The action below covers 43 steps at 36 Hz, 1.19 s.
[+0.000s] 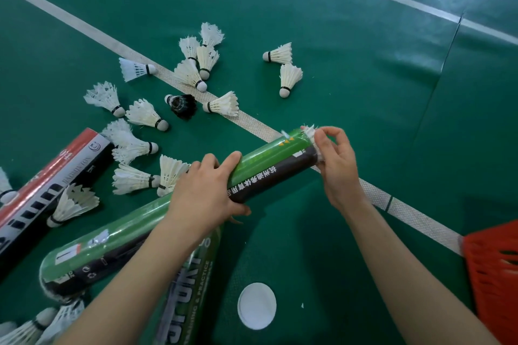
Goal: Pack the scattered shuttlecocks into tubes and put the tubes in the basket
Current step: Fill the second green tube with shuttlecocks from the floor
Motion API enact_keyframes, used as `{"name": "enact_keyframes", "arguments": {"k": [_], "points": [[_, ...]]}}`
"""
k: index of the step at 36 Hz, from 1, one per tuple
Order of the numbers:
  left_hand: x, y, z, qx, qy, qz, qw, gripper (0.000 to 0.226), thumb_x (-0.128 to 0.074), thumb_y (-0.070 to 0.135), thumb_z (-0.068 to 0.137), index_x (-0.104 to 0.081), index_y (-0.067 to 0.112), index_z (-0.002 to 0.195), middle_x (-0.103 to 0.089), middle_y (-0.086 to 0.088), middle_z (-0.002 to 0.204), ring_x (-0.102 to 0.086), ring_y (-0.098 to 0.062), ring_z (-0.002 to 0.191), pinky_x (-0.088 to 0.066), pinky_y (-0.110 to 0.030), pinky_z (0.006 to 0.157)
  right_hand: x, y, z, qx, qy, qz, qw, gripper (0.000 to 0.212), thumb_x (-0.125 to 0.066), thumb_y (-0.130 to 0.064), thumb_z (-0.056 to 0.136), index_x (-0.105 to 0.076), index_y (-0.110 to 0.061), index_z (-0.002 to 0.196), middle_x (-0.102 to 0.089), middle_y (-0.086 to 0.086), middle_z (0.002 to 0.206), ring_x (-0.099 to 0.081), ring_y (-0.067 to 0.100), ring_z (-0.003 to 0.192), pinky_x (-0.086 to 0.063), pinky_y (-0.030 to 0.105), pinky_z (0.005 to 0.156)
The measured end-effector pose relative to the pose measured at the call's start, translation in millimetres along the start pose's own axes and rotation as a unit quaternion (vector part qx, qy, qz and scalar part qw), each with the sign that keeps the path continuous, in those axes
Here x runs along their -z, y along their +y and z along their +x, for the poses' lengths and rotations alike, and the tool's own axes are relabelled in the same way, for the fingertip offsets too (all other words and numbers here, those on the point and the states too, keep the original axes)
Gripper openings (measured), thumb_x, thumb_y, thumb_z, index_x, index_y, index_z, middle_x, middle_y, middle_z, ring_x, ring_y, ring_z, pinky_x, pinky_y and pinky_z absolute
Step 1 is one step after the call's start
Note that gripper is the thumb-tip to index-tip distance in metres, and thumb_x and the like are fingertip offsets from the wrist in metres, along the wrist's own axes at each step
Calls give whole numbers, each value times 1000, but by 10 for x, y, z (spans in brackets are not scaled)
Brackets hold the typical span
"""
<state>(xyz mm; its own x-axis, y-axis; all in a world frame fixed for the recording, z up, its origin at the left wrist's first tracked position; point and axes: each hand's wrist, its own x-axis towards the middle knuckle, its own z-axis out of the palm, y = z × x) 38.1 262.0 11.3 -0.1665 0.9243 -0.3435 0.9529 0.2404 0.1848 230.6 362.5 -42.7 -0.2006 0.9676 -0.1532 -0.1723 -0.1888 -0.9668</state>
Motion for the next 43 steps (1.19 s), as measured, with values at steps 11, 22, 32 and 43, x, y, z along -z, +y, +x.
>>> {"name": "enact_keyframes", "arguments": {"k": [11,22,32,43], "points": [[-131,-277,-195,6,-48,63,997,102,-73,63,66,-16,37,146,-40,-3,122,-42,-22,115,-40,-37,95,361,482,-521,-174,-12,-285,942,18,-55,-25,95,-58,-12,84,-64,1,103,-60,17,92,-49,34,84],[-204,-215,-231,2,-65,101,993,100,-75,57,67,-16,36,145,-41,-7,126,-42,-28,118,-43,-40,95,266,664,-1044,336,-107,-534,769,30,-72,-27,80,-57,-9,97,-59,8,104,-48,24,108,-40,40,99],[-226,-148,-232,13,-68,98,993,101,-76,58,66,-18,33,145,-41,-10,128,-41,-31,121,-41,-43,96,-60,1162,-1633,220,-404,-603,652,74,-72,-57,68,-51,-14,125,-55,4,126,-44,25,124,-43,39,101],[-194,-139,-230,27,-68,66,995,100,-78,56,66,-21,31,144,-41,-11,127,-42,-32,120,-42,-45,95,-29,901,-1426,202,-295,-564,745,25,-62,-4,84,-64,-2,109,-65,9,103,-65,27,84,-53,27,66]]}}
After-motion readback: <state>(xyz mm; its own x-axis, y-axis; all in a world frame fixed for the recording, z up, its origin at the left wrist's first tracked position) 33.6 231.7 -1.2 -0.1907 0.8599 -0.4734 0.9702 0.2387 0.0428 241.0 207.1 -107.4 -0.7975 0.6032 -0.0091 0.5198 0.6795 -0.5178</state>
